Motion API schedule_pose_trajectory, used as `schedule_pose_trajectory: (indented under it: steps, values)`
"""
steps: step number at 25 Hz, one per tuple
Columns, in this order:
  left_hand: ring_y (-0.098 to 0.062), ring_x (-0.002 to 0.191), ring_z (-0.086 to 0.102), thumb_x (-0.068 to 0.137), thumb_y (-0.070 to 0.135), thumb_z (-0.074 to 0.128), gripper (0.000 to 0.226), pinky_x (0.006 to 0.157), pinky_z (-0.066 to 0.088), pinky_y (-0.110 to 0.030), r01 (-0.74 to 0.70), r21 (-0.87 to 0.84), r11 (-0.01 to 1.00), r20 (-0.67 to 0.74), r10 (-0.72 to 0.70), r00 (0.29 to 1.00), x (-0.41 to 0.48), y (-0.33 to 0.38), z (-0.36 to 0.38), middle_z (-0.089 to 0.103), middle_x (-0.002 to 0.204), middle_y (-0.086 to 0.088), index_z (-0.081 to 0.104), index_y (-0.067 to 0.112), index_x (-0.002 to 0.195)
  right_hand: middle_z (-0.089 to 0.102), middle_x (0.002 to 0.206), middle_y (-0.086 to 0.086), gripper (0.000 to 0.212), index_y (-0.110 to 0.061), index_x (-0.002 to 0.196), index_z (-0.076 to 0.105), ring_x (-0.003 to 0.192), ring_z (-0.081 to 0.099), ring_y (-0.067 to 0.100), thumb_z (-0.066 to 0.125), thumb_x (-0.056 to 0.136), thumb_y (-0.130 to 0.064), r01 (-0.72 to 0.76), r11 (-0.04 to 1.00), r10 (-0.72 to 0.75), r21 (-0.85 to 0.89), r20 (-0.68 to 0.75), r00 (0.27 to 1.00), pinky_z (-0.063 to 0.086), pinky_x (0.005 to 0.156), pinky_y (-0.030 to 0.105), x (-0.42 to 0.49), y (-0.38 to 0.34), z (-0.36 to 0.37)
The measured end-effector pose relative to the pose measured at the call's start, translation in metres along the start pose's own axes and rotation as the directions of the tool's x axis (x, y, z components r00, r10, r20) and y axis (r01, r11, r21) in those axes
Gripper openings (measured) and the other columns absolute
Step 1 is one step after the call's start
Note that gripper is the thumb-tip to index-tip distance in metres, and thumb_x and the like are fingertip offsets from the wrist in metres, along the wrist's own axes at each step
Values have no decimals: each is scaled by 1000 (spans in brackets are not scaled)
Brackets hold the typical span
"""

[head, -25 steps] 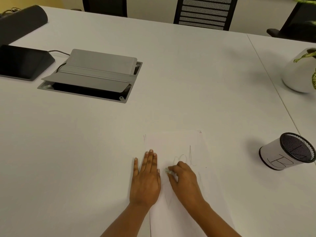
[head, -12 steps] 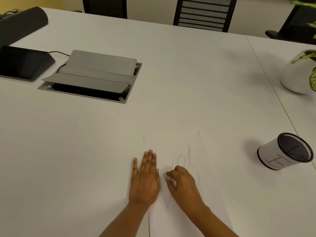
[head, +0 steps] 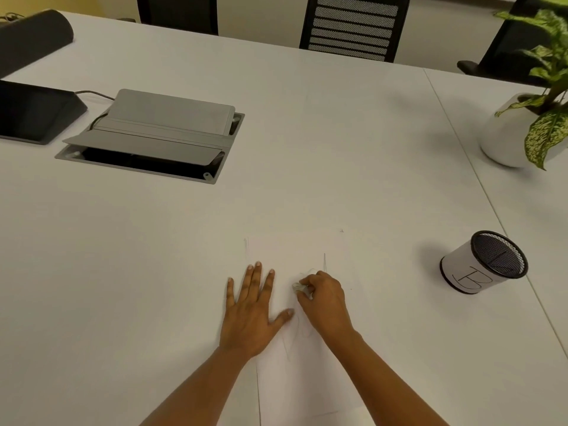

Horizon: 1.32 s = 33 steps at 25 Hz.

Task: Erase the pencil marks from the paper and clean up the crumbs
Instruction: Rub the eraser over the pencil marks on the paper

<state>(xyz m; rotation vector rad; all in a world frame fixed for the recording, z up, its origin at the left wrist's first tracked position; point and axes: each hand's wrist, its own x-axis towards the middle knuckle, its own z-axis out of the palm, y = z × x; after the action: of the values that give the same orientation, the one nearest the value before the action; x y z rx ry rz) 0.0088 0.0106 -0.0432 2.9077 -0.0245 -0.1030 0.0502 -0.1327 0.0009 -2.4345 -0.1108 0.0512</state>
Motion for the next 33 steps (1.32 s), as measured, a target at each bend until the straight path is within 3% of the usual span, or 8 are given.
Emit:
schedule_pose_trajectory:
  steps: [2,4,7,13,18,22,26,33]
  values:
    - [-21,138,13,63,93,16,111,107,1,-47,-55,13,998,55,54,997,1,-2,-5,25,151,-13,26,17,145,64,96,10,19,-4,99,64,79,52,11,61,84,-15,-28,1000,28,8,-3,1000,36,72,14,-1,-1,1]
    - [-19,140,-19,40,102,13,133,104,-21,-46,-98,7,995,111,96,989,2,-3,-13,-18,153,-6,-10,25,146,64,98,10,21,-5,102,63,85,57,15,60,85,-17,-46,999,46,14,-15,999,38,74,14,-4,-3,1]
    - [-18,131,-39,24,101,4,135,94,-35,-42,-53,-45,998,211,62,976,3,-2,-17,-44,140,3,-36,29,131,63,91,9,21,-4,101,64,81,55,14,59,86,-16,14,999,-14,32,-5,1000,37,71,8,-21,-3,3]
    - [-20,128,-41,18,99,-5,137,91,-38,-41,-71,-71,995,234,86,968,4,-3,-18,-43,139,2,-37,27,129,63,83,12,14,-2,93,67,78,55,17,62,83,-10,154,988,-154,12,86,984,35,68,10,-48,-4,7]
    - [-21,132,-38,20,101,1,140,100,-31,-47,-64,-66,996,256,79,964,3,0,-22,-41,143,0,-35,25,133,64,93,14,19,-1,100,64,87,58,22,55,87,-12,61,998,-61,-34,-8,998,35,71,14,-1,-6,-2]
    - [-22,132,-37,18,99,-5,138,100,-30,-49,-58,-51,997,275,70,959,3,0,-23,-40,143,0,-37,25,130,59,85,8,18,-2,99,65,79,49,12,55,87,-11,131,991,-130,-11,38,991,30,64,2,-31,-8,5]
    - [-22,132,-37,19,100,-6,139,97,-33,-46,-57,-58,997,274,70,959,3,1,-23,-40,144,-1,-37,23,130,59,83,7,18,-3,97,66,78,46,10,59,85,-14,156,988,-156,10,64,986,29,63,2,-46,-2,2]
    - [-21,132,-38,22,100,1,139,104,-26,-50,-51,-47,998,271,62,961,3,2,-25,-43,139,1,-37,23,131,64,92,13,18,0,98,65,86,57,22,57,86,-11,37,999,-37,-31,-25,999,35,71,13,-15,-6,0]
